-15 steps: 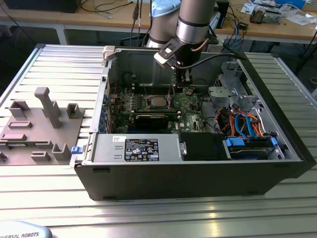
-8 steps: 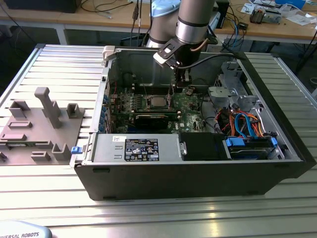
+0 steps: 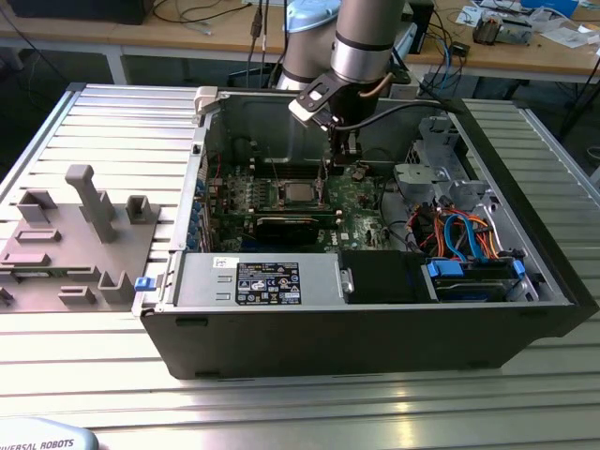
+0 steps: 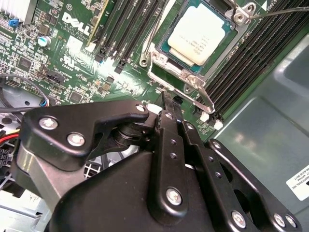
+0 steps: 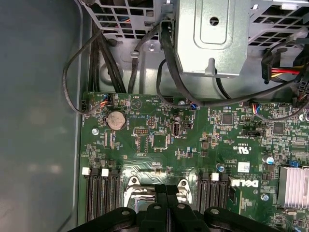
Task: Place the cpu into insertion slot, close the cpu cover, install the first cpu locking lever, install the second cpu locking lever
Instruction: 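Close the cpu cover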
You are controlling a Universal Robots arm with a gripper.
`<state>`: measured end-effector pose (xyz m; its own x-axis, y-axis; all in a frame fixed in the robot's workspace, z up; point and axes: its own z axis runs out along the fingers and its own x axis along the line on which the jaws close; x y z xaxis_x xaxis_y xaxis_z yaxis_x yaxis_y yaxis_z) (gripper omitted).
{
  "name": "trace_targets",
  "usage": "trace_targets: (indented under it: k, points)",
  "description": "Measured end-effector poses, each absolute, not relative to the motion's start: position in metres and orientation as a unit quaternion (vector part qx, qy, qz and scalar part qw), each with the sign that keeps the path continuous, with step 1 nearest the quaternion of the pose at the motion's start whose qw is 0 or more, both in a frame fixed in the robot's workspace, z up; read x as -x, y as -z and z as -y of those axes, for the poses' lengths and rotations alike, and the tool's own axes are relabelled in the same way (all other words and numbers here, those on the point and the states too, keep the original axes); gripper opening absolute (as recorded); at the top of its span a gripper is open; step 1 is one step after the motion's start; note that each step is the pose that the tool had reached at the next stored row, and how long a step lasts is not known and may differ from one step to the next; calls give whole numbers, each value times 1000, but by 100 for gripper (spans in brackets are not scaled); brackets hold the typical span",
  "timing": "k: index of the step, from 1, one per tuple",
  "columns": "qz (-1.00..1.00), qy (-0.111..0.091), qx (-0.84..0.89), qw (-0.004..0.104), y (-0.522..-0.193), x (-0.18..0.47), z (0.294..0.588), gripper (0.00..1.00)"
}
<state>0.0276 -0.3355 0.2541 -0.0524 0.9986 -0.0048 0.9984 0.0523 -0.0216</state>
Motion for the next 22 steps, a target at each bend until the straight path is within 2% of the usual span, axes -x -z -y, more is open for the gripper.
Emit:
trace_targets:
  k: [22]
  points:
    - [725, -9, 688, 6, -253, -23, 336, 11]
